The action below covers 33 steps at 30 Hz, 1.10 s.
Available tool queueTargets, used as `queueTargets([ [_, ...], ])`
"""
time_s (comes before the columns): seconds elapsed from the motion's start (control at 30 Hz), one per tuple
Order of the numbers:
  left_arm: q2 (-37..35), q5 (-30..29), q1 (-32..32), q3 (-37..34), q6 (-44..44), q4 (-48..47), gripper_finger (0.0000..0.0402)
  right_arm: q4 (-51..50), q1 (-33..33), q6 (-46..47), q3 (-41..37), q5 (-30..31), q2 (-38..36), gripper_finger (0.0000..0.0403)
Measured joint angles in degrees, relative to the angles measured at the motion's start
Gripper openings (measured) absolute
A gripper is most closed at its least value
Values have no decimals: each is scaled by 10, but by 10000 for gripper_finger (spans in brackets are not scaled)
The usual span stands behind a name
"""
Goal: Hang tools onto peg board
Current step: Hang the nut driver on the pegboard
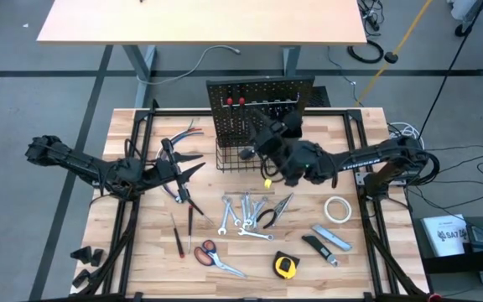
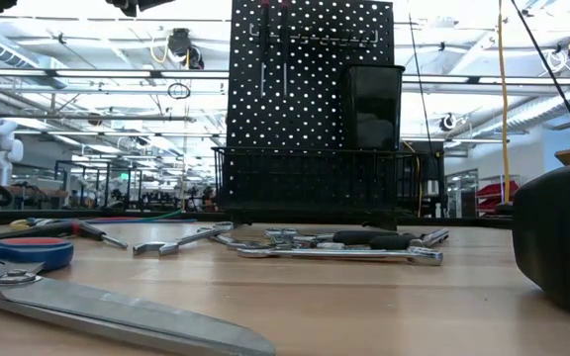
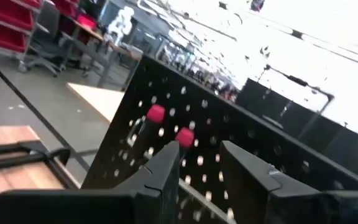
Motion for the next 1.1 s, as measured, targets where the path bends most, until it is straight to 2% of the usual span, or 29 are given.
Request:
queueTargets([
  [0.13, 0, 0, -2, 0, -4, -17, 107, -128, 36, 95, 1, 9, 0, 109],
  [0.23, 0, 1, -3, 0, -25, -33, 107, -237, 61, 184, 1, -25, 0, 109],
  [0.37, 0, 31, -3, 0, -62, -59, 107, -375, 82, 303, 1, -139, 0, 109],
  [0.53, 0, 103, -3, 0, -124, -104, 107, -470, 86, 420, 1, -310, 0, 109],
  [0.63, 0, 142, -1, 0, -175, -145, 107, -474, 83, 463, 1, -363, 7, 109],
  [0.77, -1, 184, 6, 20, -283, -255, 107, -446, 82, 484, 1, -373, 38, 109],
  [0.9, 0, 189, 8, 65, -406, -406, 107, -377, 77, 482, 1, -373, 91, 109],
  [1.0, 0, 185, 7, 86, -465, -469, 107, -293, 69, 478, 1, -375, 138, 109],
  [1.1, 0, 173, 7, 96, -507, -522, 107, -217, 56, 491, 1, -414, 178, 109],
])
